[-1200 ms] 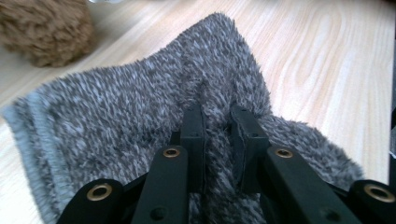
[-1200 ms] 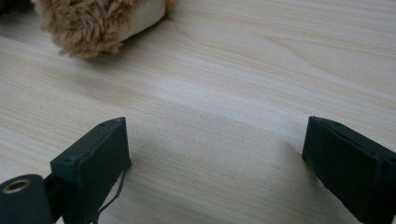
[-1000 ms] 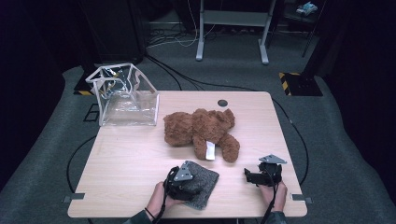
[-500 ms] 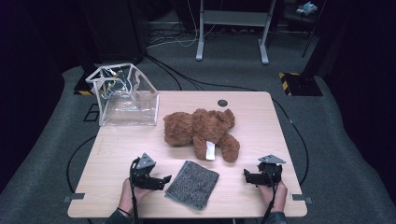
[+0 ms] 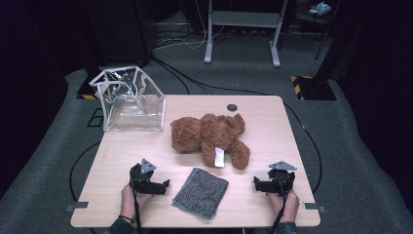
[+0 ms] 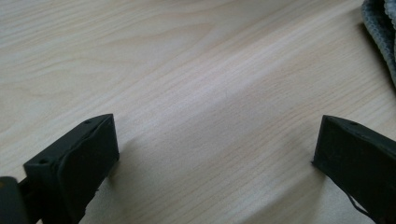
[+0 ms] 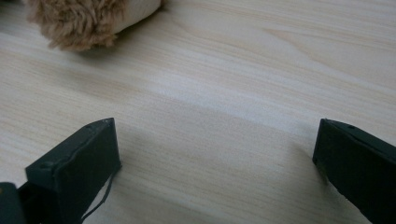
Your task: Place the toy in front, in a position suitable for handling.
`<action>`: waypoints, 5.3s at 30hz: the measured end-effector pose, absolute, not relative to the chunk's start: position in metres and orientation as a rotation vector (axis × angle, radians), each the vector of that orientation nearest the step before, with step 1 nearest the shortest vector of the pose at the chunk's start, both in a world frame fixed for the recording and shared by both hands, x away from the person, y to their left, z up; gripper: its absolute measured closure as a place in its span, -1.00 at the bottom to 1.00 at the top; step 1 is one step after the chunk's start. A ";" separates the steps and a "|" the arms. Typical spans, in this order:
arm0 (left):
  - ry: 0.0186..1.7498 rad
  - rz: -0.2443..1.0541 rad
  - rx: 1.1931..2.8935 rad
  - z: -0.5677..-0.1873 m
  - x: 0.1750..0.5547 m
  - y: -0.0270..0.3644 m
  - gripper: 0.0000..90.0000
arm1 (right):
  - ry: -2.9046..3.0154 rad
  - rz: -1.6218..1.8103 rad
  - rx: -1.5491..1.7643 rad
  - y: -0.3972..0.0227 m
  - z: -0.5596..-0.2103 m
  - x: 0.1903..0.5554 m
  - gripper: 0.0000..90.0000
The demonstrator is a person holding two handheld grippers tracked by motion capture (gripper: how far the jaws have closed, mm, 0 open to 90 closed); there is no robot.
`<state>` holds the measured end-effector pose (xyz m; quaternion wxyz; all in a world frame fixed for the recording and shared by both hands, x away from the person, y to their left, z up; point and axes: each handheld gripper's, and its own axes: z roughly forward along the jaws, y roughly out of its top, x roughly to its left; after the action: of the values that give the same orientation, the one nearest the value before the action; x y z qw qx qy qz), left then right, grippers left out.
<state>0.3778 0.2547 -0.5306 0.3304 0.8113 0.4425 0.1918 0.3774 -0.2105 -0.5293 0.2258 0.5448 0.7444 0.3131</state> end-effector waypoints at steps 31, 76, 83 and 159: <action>1.163 0.505 2.115 -0.531 0.380 0.250 -1.00 | 2.446 1.031 1.023 -0.067 -0.490 0.346 -1.00; 1.157 0.508 2.124 -0.530 0.381 0.251 -1.00 | 2.560 1.125 0.947 -0.050 -0.511 0.353 0.63; 1.159 0.507 2.122 -0.530 0.380 0.250 -1.00 | 2.531 1.154 0.965 -0.061 -0.503 0.348 0.63; 1.159 0.503 2.130 -0.530 0.381 0.250 -1.00 | 1.850 0.902 1.574 -0.262 -0.461 0.403 0.65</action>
<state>0.3809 0.2503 -0.5298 0.3264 0.8129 0.4425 0.1919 0.4031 -0.2622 -0.4606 0.2720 0.5846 0.6871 0.3349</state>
